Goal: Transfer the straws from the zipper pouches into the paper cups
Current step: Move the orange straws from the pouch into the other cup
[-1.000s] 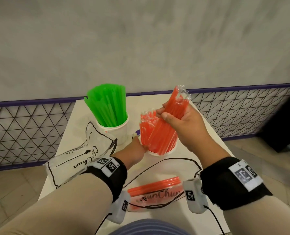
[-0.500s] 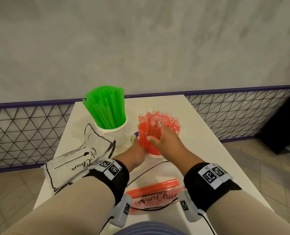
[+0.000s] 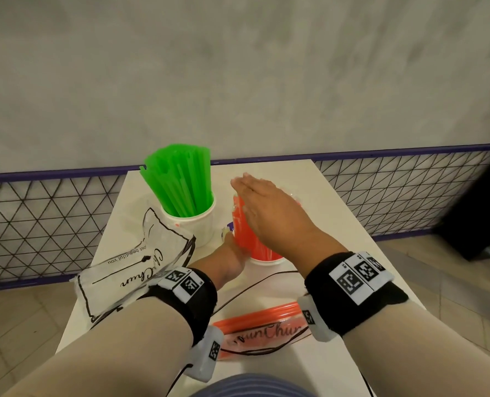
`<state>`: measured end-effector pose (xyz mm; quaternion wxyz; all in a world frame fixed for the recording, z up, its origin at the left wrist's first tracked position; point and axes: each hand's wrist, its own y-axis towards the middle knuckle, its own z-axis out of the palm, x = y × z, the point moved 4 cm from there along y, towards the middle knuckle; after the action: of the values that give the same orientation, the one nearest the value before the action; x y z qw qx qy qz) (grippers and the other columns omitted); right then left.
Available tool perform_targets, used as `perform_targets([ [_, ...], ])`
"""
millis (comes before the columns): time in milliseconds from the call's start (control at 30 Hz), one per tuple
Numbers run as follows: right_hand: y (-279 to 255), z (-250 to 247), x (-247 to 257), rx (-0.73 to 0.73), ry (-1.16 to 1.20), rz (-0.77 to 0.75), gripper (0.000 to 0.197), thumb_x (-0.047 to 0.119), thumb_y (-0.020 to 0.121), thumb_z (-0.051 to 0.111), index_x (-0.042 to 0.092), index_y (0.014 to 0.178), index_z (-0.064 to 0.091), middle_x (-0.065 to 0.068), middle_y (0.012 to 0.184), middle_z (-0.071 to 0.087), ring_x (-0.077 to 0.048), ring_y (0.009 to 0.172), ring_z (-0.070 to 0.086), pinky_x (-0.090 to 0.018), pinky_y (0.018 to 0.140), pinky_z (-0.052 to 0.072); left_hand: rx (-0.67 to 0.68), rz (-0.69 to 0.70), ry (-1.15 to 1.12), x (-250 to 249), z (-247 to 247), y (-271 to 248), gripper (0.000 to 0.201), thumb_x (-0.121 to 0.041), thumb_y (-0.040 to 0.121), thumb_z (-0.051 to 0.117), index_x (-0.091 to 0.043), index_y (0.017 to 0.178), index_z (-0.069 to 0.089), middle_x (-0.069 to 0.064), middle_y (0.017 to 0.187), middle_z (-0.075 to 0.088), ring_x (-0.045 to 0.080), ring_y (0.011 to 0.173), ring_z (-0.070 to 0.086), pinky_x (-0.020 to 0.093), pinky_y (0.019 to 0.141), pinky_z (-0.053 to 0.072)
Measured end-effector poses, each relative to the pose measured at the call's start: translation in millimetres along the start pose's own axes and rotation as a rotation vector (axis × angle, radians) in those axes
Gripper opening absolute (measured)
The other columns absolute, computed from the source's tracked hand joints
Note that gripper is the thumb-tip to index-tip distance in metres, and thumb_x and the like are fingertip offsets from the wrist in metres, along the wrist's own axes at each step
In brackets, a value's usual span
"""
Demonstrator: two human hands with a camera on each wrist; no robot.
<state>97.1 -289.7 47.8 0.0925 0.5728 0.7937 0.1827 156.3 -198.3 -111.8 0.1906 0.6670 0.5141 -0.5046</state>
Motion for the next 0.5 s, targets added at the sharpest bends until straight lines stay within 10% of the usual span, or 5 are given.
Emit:
perform_targets([
  [100,-10,9,2,0.021,-0.118,-0.077,0.045,0.013,0.090,0.062,0.006,0.134,0.055,-0.012,0.135,0.058,-0.027,0.125,0.055,-0.038,0.105,0.042,0.060,-0.043,-0.054,-20,-2,-24,0.064,-0.042,0.088,0.063,-0.024,0.141,0.032,-0.004,0.130,0.055,0.014,0.116,0.051,0.033,0.093,0.039],
  [233,-18,31,-2,0.137,-0.224,-0.109,0.053,0.017,0.087,0.069,0.001,0.135,0.053,-0.014,0.137,0.057,-0.029,0.128,0.053,-0.038,0.106,0.041,0.057,-0.019,-0.097,-32,-6,-37,0.045,-0.027,0.096,0.059,-0.021,0.136,0.039,-0.004,0.125,0.054,0.011,0.110,0.046,0.028,0.090,0.033],
  [400,-23,41,-7,0.324,-0.306,-0.084,0.062,0.029,0.103,0.035,0.013,0.155,0.006,-0.006,0.163,0.006,-0.026,0.151,0.003,-0.048,0.119,0.000,0.037,-0.026,-0.083,-35,-4,-35,0.033,-0.011,0.097,0.055,-0.016,0.128,0.045,-0.004,0.114,0.053,0.011,0.106,0.045,0.014,0.071,0.037],
  [500,-31,46,-10,0.343,-0.362,-0.085,0.064,0.032,0.103,0.029,0.014,0.155,-0.004,-0.007,0.163,-0.004,-0.027,0.150,-0.007,-0.053,0.118,-0.005,0.034,-0.046,-0.067,-34,-6,-35,0.050,-0.017,0.093,0.060,-0.016,0.139,0.039,-0.001,0.126,0.059,0.015,0.116,0.052,0.025,0.091,0.042],
])
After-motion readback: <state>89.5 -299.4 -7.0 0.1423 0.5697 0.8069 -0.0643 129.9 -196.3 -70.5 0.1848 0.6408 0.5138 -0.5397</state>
